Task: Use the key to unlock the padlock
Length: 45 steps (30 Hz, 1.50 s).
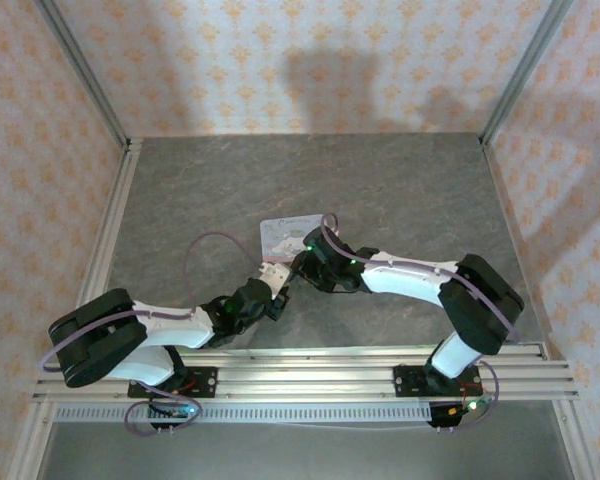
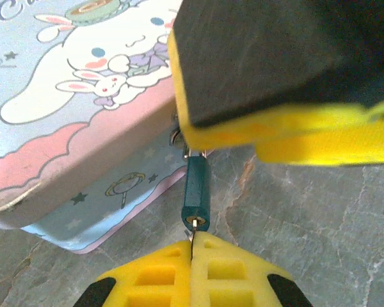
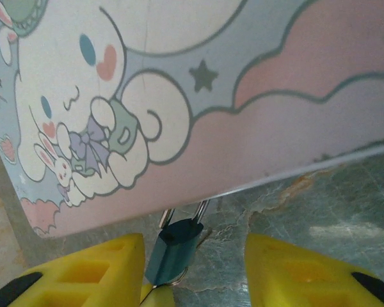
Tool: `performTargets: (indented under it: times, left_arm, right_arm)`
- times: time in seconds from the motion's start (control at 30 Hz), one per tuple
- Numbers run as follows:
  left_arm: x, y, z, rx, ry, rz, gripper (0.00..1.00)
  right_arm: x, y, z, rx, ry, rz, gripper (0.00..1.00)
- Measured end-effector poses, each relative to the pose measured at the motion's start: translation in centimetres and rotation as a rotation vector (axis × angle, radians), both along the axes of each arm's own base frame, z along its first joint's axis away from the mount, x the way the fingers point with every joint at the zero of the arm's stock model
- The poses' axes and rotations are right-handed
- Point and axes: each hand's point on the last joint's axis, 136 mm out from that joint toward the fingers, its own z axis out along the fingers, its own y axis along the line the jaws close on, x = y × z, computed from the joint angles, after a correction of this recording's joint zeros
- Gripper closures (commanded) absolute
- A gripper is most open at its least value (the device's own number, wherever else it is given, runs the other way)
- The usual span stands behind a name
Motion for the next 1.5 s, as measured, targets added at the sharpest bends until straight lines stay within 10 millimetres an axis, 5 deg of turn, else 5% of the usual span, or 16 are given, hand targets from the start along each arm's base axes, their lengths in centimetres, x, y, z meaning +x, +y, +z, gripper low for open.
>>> performTargets:
  times: [0.47, 0.67, 0.83, 0.93, 1.07, 1.2, 1.43, 1.5]
  left_arm:
    - [-0.3, 0.3, -0.5, 0.016, 0.014, -0.003, 1.00]
    - [-0.3, 0.3, -0.5, 0.017, 0.016, -0.005, 1.00]
    - [-0.3, 0.6, -0.7, 0.025, 0.021, 0.001, 1.00]
    - [-0.4, 0.7, -0.7, 0.027, 0.022, 0.002, 1.00]
    - [-0.4, 0.7, -0.8, 0.027, 0.022, 0.001, 1.00]
    - [-0.4, 0.6, -0.7, 0.026, 0.024, -0.001, 1.00]
    - [-0.2, 0.7, -1.3, 0.044, 0.031, 0.009, 1.00]
    - [-0.2, 0.7, -1.5, 0.047, 0.033, 0.010, 1.00]
  right_arm:
    - [-0.6, 1.5, -1.2, 0.025, 0.035, 0.030, 0.60]
    - [0.1, 2.2, -1.1, 0.033, 0.024, 0.033, 0.83]
    - [0.1, 2.4, -1.0, 0.038, 0.026, 0.034, 0.92]
    - [0.1, 2.4, -1.0, 0.040, 0.028, 0.035, 0.91]
    - [0.1, 2.4, -1.0, 0.038, 0.027, 0.035, 0.71]
    - [0.1, 2.4, -1.0, 0.038, 0.026, 0.037, 0.68]
    - [0.4, 2.8, -1.1, 0.034, 0.024, 0.045, 0.99]
    - [0.4, 2.7, -1.1, 0.032, 0.025, 0.044, 1.00]
